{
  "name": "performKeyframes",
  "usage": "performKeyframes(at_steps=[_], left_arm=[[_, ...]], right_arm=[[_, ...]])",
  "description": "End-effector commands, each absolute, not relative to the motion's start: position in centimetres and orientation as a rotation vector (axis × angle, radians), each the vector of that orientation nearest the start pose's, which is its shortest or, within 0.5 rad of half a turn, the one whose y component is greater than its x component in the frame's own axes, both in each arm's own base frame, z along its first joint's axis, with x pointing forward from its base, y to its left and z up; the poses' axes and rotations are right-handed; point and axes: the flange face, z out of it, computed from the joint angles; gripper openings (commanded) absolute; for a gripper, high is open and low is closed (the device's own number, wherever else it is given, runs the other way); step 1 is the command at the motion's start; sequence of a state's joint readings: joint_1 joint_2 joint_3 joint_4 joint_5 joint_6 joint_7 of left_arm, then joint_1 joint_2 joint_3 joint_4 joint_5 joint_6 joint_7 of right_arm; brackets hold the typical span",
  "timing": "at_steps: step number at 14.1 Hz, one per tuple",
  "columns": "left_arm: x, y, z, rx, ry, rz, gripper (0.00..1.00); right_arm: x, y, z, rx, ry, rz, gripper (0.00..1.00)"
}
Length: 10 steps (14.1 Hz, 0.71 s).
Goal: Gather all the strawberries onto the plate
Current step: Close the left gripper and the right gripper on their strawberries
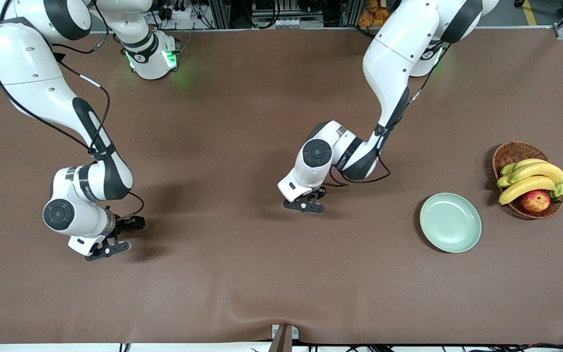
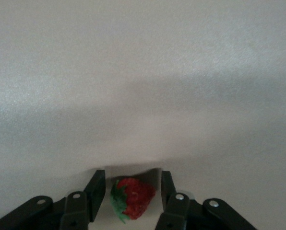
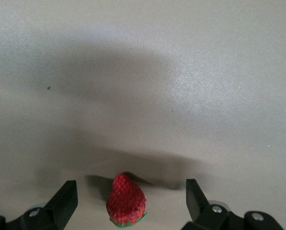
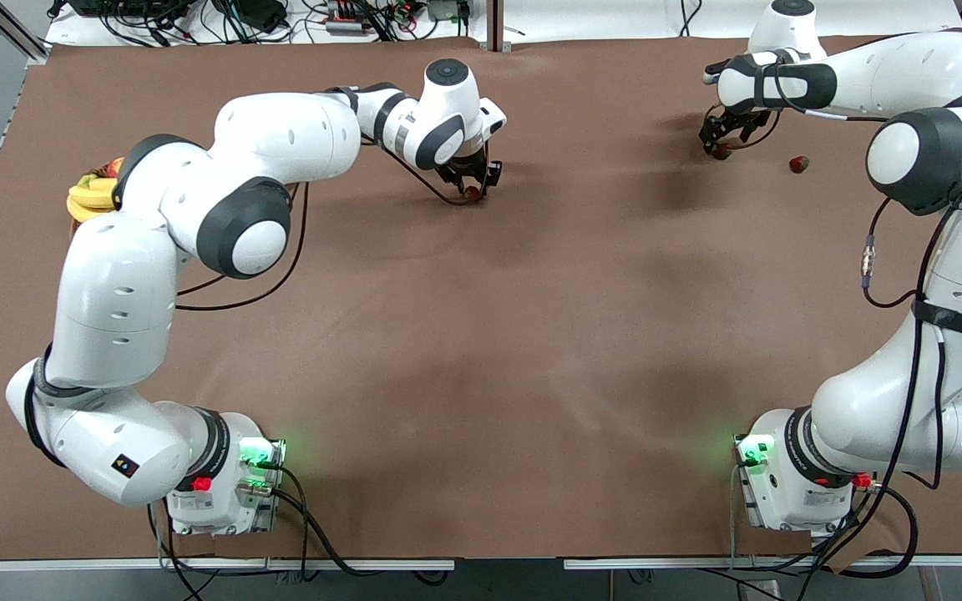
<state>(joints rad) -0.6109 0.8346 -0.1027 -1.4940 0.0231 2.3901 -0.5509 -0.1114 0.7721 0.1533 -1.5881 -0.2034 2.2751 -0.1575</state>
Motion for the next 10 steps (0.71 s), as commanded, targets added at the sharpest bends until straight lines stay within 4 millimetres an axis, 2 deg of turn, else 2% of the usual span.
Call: performKeyframes(at_steps=[1, 3, 4, 8, 10], left_arm=[[55.31, -46.14, 18.61, -3.189, 0.242, -0.026, 0.55], [55.31, -46.14, 18.6, -3.189, 0.242, -0.026, 0.52], [55.31, -46.14, 18.6, -3.189, 0.242, -0.026, 0.49], [55.35, -46.16, 18.67, -3.19, 0.242, -0.028, 0.45], [55.28, -46.25, 18.67, -3.19, 0.242, -0.028, 0.38]], right_arm=[[68.57, 0.86, 17.97, -3.13, -0.439, 0.103, 0.94], [68.55, 0.85, 17.96, -3.13, -0.437, 0.106, 0.76], [68.55, 0.75, 17.96, -3.131, -0.434, 0.106, 0.72], [68.57, 0.83, 18.15, -3.13, -0.436, 0.105, 0.72], [68.55, 0.52, 18.14, -3.13, -0.427, 0.108, 0.65]])
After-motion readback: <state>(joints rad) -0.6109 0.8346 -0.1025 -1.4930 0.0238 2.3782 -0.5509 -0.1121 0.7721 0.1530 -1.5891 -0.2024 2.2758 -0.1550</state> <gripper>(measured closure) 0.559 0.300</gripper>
